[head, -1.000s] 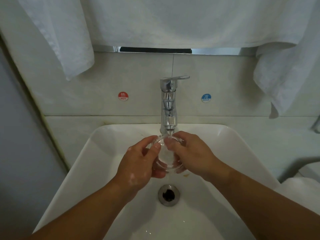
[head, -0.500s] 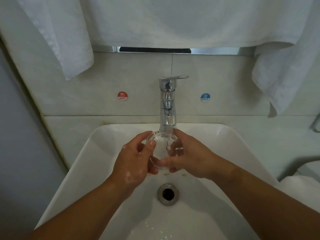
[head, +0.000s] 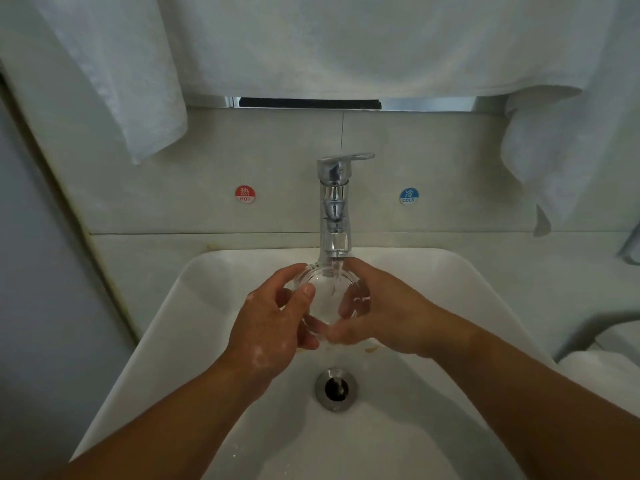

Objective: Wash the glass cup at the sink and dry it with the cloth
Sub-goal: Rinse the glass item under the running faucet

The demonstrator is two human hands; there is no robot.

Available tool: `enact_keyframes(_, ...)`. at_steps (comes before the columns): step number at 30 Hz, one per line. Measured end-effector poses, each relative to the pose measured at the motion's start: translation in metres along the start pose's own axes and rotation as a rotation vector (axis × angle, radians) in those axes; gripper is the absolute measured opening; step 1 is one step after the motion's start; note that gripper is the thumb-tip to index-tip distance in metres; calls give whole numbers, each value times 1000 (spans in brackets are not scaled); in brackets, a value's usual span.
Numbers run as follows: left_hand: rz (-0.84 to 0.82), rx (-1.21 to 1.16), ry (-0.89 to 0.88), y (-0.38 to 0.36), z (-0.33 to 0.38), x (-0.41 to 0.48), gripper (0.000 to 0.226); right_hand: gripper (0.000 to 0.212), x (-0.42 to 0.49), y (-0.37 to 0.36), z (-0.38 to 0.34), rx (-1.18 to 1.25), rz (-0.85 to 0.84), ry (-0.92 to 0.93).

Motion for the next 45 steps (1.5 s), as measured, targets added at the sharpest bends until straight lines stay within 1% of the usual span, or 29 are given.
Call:
enact_keyframes(2,2,-18,-5,0,2,0,38,74,1,1,2,151,-14,5)
enact_keyframes(4,-3,-28,-3,-1,2,0,37,66,2,-3,1,117,72,16)
enact_keyframes(6,0,-14,6,0,1,-1,38,68,2,-8,-1,34,116,26)
enact_keyframes(8,15,-27,17,1,1,-1,37,71,1,-6,-1,55,48,18)
enact_keyframes(9,21,-55,18,2,2,-1,37,67,0,-3,-1,143,9,9)
enact_keyframes(11,0,-124,6,1,1,-2,42,44,0,2,-2,371,-1,-16)
enact_keyframes(12,-31,-146,4,-1,-1,-3,48,30,1,2,-2,464,26,-36)
enact_keyframes(13,-71,-148,7,-3,-3,-5,56,23,2,1,-1,524,60,-69)
enact_keyframes(15,-128,-136,22,-8,-6,-7,66,26,2,-3,1,543,81,-120)
enact_keyframes(16,-125,-132,26,-9,-6,-6,62,26,2,-5,1,514,59,-129)
enact_keyframes(19,-53,-31,-59,-2,0,-1,35,29,-1,-7,0,295,-13,-82)
enact_keyframes(21,-19,22,-93,2,-1,0,29,24,1,-8,-2,226,62,-44)
enact_keyframes(22,-24,-12,-79,0,-2,-1,31,22,3,-8,-3,258,114,-41)
enact_keyframes(24,-86,-104,-30,-5,-1,-5,44,31,4,-10,-1,354,197,-71)
enact_keyframes(25,-115,-148,-20,-7,-2,-7,51,33,4,-11,0,424,193,-94)
enact_keyframes(26,-134,-178,-21,-8,-2,-7,55,30,4,-11,1,488,156,-104)
enact_keyframes(28,-150,-154,-61,-4,-1,-4,53,23,1,-9,2,545,-14,-81)
enact_keyframes(29,-167,-88,-95,-1,1,-3,51,30,0,-7,2,518,-75,-64)
enact_keyframes(30,-191,-14,-127,0,3,-2,48,34,1,-4,2,469,-91,-42)
enact_keyframes(31,-197,36,-144,1,3,-2,46,32,2,-3,3,412,-60,-23)
enact_keyframes(33,-159,-1,-138,-1,5,-4,47,18,4,-4,1,416,43,5)
enact_keyframes(35,-157,-65,-112,-6,4,-8,57,27,6,-9,0,470,126,-11)
enact_keyframes(36,-166,-79,-99,-8,2,-9,59,30,7,-9,1,498,126,-30)
enact_keyframes(37,-163,-84,-86,-7,1,-9,55,29,7,-10,3,542,85,-50)
enact_keyframes(38,-147,-87,-73,-6,0,-7,48,26,6,-10,4,580,-7,-67)
enact_keyframes(40,-140,-62,-68,1,0,-2,38,28,3,-8,5,556,-167,-82)
enact_keyframes(41,-155,-18,-81,4,0,-1,34,28,1,-6,3,495,-164,-75)
enact_keyframes(43,-175,-2,-85,3,2,-1,29,23,2,-7,1,451,-67,-71)
enact_keyframes(45,-179,-101,-42,-1,2,-4,33,33,5,-9,1,508,30,-100)
Point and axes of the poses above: each hand's wrist, its own x-axis towards the middle knuckle, its own y-axis out of the back of the hand, z = x × y, the point moved 2 cm from there along x, towards the middle knuckle, and after that the axes turned 14 degrees about -y, right-handed, at the moved point
